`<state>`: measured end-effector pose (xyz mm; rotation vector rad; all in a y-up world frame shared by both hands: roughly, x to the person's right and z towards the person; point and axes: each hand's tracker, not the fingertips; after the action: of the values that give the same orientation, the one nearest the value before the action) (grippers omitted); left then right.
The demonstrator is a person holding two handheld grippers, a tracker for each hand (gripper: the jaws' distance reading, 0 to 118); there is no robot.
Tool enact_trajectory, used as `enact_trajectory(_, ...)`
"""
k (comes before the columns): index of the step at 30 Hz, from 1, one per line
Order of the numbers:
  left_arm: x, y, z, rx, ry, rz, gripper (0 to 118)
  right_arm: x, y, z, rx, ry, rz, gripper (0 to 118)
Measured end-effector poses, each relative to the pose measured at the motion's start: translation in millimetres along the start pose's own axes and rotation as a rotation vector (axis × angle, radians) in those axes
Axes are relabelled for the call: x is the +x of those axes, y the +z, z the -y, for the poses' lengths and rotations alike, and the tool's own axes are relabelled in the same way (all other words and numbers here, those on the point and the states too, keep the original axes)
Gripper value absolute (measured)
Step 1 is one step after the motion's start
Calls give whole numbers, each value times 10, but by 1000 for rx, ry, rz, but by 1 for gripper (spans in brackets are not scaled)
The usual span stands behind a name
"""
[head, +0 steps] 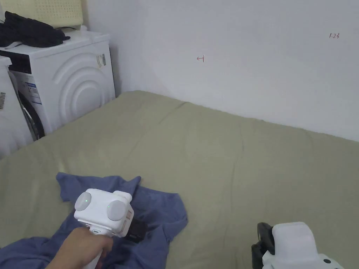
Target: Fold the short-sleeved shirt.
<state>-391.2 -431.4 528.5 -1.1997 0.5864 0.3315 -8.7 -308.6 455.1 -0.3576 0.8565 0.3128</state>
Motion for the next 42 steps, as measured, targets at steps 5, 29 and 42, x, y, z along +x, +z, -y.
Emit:
enact_trajectory(5, -91, -379, 58, -144, 12, -36, 115, -11, -85, 59, -27, 9, -2, 1)
enact_trajectory(29, 1990, 1119, -393, 334, -136, 427, 8, 826, 932, 219, 22, -70, 180, 1)
enact_trajectory(42, 4960, 2202, -285, 444, -470, 826, 8, 2031, 1767, 729, -10, -191, 426, 1)
